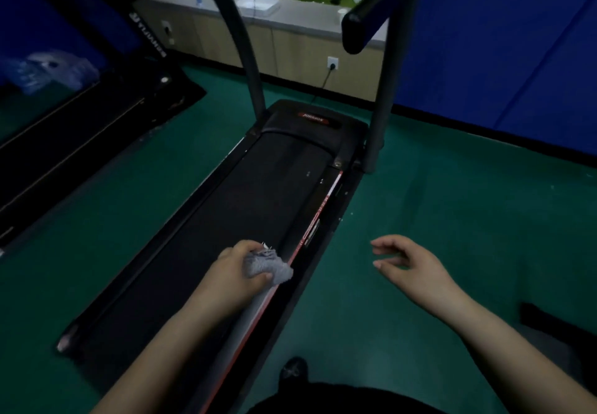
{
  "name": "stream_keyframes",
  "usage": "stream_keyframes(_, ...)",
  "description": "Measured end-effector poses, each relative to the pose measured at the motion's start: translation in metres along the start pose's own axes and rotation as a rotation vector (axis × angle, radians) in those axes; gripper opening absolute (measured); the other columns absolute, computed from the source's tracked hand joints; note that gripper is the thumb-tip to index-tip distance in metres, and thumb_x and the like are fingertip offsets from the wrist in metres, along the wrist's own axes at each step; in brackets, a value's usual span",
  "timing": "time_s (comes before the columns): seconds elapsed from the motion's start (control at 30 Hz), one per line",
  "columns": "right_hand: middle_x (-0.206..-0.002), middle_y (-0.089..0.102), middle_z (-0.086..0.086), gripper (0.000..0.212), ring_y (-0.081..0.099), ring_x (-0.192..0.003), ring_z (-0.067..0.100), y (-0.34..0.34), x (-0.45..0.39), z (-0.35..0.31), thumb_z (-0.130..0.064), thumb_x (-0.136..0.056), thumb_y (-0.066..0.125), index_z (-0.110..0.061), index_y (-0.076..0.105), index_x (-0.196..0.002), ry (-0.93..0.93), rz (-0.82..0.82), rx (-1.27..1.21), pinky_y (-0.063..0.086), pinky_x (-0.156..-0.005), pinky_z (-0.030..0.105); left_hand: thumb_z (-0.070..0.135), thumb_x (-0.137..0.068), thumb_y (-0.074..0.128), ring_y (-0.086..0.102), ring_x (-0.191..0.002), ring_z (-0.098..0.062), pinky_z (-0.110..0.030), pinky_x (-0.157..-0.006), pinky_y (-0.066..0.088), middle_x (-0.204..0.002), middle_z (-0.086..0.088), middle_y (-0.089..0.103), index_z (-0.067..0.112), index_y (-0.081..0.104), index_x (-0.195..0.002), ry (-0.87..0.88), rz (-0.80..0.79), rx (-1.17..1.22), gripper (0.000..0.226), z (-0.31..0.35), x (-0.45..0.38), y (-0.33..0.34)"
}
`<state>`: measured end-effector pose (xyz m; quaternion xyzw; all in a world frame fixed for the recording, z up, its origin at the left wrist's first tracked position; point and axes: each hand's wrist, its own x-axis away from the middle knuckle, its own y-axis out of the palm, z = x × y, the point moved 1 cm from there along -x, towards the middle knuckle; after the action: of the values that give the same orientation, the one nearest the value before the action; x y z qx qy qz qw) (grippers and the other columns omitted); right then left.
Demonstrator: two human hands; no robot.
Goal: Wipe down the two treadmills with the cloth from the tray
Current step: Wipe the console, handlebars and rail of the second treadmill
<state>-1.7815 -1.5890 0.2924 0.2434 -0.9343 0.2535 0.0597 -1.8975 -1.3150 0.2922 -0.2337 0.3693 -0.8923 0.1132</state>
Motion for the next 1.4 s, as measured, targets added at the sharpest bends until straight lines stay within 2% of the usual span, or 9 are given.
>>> stream_keyframes(0.13, -0.101, 0.067, -0.011, 0.032, 0.066, -0.081, -0.001, -0.004, 0.023, 0.017, -0.008, -0.083, 0.07, -0.037, 0.06, -0.094, -0.029, -0.133, 0.069, 0.047, -0.078, 0.012, 0.033, -0.078, 0.071, 0.052, -0.099, -0.012, -0.024, -0.083, 0.044, -0.112, 0.003, 0.046, 0.035, 0.052, -0.121, -0.102, 0.033, 0.024, 0.047, -0.004, 0.057, 0.035)
stream_keyframes(0.23, -0.1, 0.067, -0.009, 0.03, 0.066, -0.085, 0.006, 0.003, 0.043, 0.023, -0.008, -0.084, 0.069, -0.035, 0.061, -0.094, -0.046, -0.212, 0.096, 0.046, -0.079, 0.015, 0.033, -0.078, 0.071, 0.048, -0.087, 0.0, -0.018, -0.083, 0.037, -0.113, 0.002, 0.042, 0.033, 0.052, -0.12, -0.173, 0.077, 0.063, 0.047, -0.016, 0.107, 0.053)
stream_keyframes(0.37, -0.098, 0.068, -0.008, 0.03, 0.064, -0.079, -0.002, 0.027, 0.071, 0.02, -0.007, -0.084, 0.068, -0.033, 0.061, -0.095, -0.094, -0.293, 0.115, 0.048, -0.074, 0.01, 0.035, -0.078, 0.07, 0.047, -0.08, 0.003, -0.017, -0.084, 0.038, -0.112, 0.003, 0.038, 0.035, 0.051, -0.119, -0.27, 0.163, 0.085, 0.045, -0.043, 0.168, 0.053)
stream_keyframes(0.57, -0.097, 0.068, -0.011, 0.031, 0.064, -0.078, -0.003, 0.087, 0.111, -0.005, -0.009, -0.084, 0.069, -0.037, 0.06, -0.095, -0.192, -0.47, 0.186, 0.049, -0.075, 0.013, 0.038, -0.075, 0.073, 0.05, -0.097, -0.009, -0.018, -0.084, 0.036, -0.114, 0.004, 0.047, 0.036, 0.053, -0.121, -0.372, 0.27, 0.076, 0.05, -0.102, 0.247, 0.042)
stream_keyframes(0.73, -0.098, 0.068, -0.009, 0.028, 0.065, -0.08, -0.001, 0.165, 0.167, -0.029, -0.009, -0.083, 0.07, -0.033, 0.062, -0.097, -0.249, -0.577, 0.222, 0.047, -0.072, 0.008, 0.036, -0.075, 0.073, 0.05, -0.099, -0.009, -0.019, -0.086, 0.036, -0.113, 0.003, 0.049, 0.034, 0.055, -0.121, -0.427, 0.344, 0.143, 0.05, -0.167, 0.328, 0.035)
stream_keyframes(0.93, -0.098, 0.068, -0.007, 0.032, 0.066, -0.086, 0.008, 0.297, 0.271, -0.056, -0.01, -0.082, 0.071, -0.038, 0.061, -0.094, -0.295, -0.663, 0.212, 0.054, -0.084, 0.025, 0.034, -0.074, 0.074, 0.056, -0.099, -0.012, -0.023, -0.08, 0.043, -0.113, 0.003, 0.056, 0.035, 0.057, -0.115, -0.505, 0.404, 0.247, 0.044, -0.268, 0.451, 0.012)
stream_keyframes(1.13, -0.102, 0.066, -0.009, 0.027, 0.064, -0.09, 0.004, 0.398, 0.342, -0.095, -0.012, -0.083, 0.07, -0.029, 0.062, -0.103, -0.356, -0.762, 0.204, 0.046, -0.077, 0.006, 0.03, -0.074, 0.075, 0.057, -0.101, -0.015, -0.026, -0.081, 0.044, -0.114, 0.001, 0.058, 0.032, 0.058, -0.117, -0.604, 0.522, 0.262, 0.045, -0.349, 0.547, -0.024)
stream_keyframes(1.3, -0.099, 0.066, -0.008, 0.028, 0.066, -0.09, 0.012, 0.446, 0.344, -0.116, -0.012, -0.083, 0.07, -0.035, 0.061, -0.097, -0.337, -0.76, 0.207, 0.053, -0.083, 0.025, 0.033, -0.075, 0.075, 0.058, -0.098, -0.014, -0.028, -0.081, 0.047, -0.113, 0.003, 0.058, 0.037, 0.056, -0.112, -0.618, 0.56, 0.322, 0.042, -0.395, 0.57, -0.044)
stream_keyframes(1.4, -0.099, 0.066, -0.006, 0.025, 0.066, -0.088, 0.015, 0.477, 0.334, -0.125, -0.012, -0.084, 0.069, -0.03, 0.063, -0.099, -0.317, -0.795, 0.231, 0.056, -0.074, 0.026, 0.032, -0.075, 0.074, 0.06, -0.091, -0.016, -0.029, -0.075, 0.049, -0.113, 0.002, 0.057, 0.036, 0.057, -0.114, -0.652, 0.56, 0.371, 0.043, -0.427, 0.566, -0.058)
